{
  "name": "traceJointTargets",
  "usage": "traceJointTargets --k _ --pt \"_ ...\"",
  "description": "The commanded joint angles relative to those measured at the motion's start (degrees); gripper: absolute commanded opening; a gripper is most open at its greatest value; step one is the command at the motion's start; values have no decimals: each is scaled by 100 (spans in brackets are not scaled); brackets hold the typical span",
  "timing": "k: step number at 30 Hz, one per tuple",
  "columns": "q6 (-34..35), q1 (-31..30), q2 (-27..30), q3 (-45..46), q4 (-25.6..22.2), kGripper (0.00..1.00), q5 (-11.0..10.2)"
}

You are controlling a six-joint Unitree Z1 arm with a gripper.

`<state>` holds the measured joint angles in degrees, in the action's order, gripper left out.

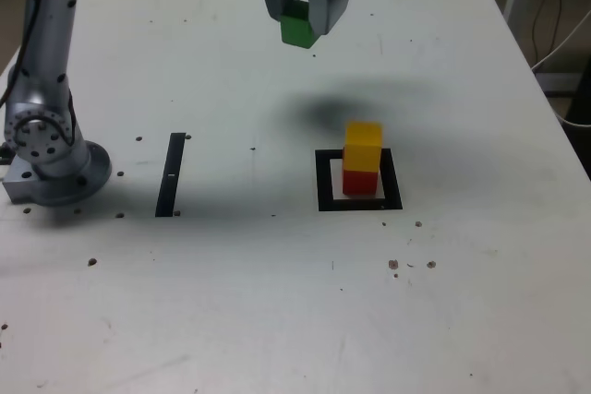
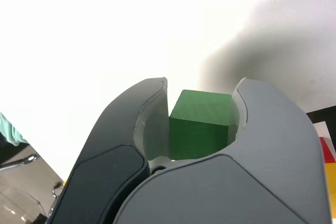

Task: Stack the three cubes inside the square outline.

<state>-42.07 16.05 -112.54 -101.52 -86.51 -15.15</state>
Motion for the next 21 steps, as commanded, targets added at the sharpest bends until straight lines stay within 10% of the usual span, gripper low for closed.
traceJointTargets --k 1,21 --pt "207 -109 52 -82 -92 36 52" --pt "2364 -1217 6 -391 -470 35 668"
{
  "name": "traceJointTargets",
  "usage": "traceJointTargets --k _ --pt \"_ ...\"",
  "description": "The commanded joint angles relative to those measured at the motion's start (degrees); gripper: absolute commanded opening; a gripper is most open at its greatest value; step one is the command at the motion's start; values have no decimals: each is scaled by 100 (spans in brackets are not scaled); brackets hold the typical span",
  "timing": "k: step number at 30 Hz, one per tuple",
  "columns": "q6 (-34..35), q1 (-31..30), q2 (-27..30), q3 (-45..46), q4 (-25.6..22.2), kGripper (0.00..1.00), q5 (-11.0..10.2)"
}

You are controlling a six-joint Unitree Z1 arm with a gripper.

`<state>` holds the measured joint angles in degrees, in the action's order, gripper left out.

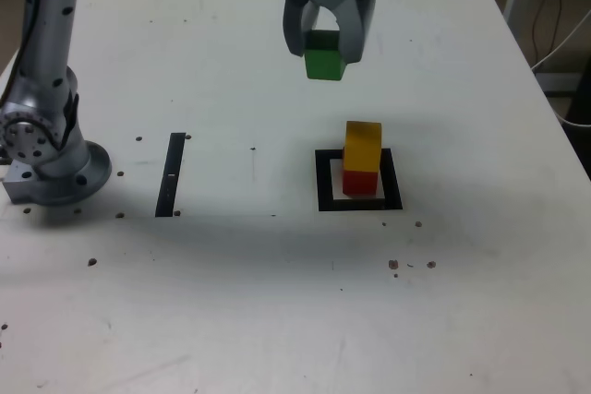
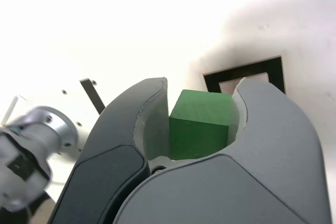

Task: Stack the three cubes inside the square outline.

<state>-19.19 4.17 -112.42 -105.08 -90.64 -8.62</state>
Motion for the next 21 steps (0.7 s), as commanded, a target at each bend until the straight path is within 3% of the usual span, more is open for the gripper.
traceJointTargets --k 1,21 --pt "176 -69 -24 -54 -62 35 34" --pt "1215 -807 -497 -497 -191 35 253"
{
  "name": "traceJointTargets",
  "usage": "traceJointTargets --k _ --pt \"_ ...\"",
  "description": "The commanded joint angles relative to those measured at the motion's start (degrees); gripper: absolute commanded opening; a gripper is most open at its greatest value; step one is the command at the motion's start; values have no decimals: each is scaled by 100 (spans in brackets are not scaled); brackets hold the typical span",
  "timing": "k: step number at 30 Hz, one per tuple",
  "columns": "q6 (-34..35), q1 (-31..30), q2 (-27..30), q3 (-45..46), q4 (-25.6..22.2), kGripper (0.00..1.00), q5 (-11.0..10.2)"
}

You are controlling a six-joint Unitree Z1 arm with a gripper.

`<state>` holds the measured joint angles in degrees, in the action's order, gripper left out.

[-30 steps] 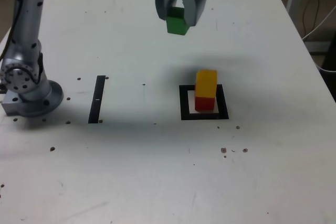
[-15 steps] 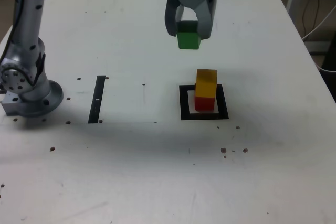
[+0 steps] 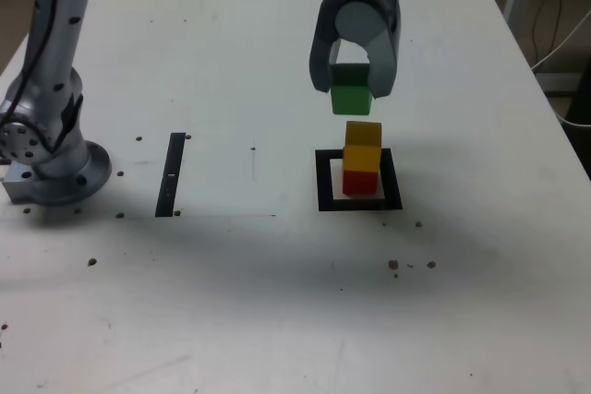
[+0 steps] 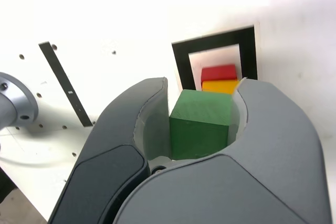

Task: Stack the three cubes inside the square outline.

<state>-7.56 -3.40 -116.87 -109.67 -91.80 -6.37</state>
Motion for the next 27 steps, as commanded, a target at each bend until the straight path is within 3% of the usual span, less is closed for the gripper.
traceJointTargets --k 1,11,27 --pt "85 -88 -70 -47 -75 35 45" --pt "286 -301 -200 -115 -75 35 129" --pt "290 -301 -302 -90 -30 35 40"
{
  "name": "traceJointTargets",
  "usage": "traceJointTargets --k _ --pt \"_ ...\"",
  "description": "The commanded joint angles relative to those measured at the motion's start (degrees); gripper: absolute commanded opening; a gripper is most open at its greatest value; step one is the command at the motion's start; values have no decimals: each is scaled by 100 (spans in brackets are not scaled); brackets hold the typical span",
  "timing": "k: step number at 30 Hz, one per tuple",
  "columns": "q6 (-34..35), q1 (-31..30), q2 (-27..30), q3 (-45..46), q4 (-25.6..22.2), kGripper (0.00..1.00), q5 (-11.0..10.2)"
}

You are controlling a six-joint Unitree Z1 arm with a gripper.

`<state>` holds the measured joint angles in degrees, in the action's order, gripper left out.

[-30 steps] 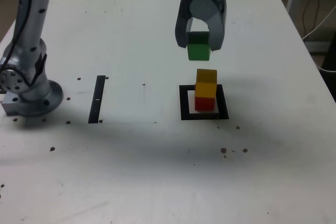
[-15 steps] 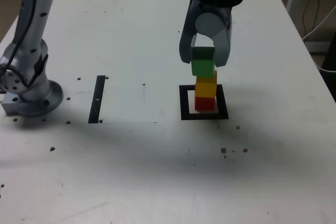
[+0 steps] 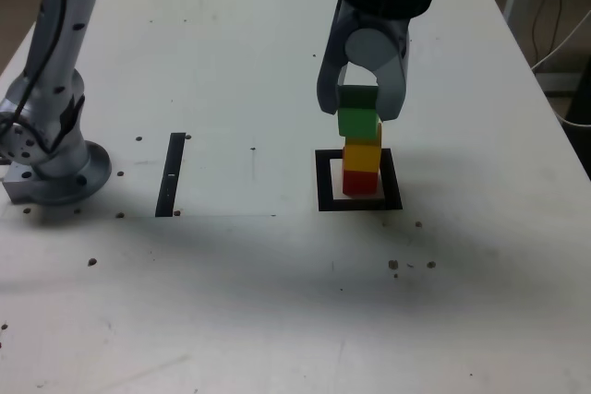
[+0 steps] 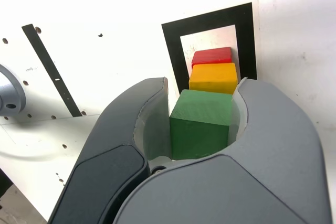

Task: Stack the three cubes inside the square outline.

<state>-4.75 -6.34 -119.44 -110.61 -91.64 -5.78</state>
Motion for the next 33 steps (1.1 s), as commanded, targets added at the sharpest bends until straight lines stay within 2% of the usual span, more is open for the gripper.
traceJointTargets --k 1,9,11,13,17,19,26,33 --pt "10 -7 -49 4 -42 35 -25" --pt "18 14 -78 30 -9 35 -39" --pt "18 18 -80 38 2 38 -40" --pt "13 19 -78 52 18 50 -38" --pt "-3 19 -71 91 50 81 -24" --pt "-9 19 -67 109 60 89 -17" --pt "-9 19 -38 153 75 93 -10" --pt "-9 19 144 169 48 97 -116"
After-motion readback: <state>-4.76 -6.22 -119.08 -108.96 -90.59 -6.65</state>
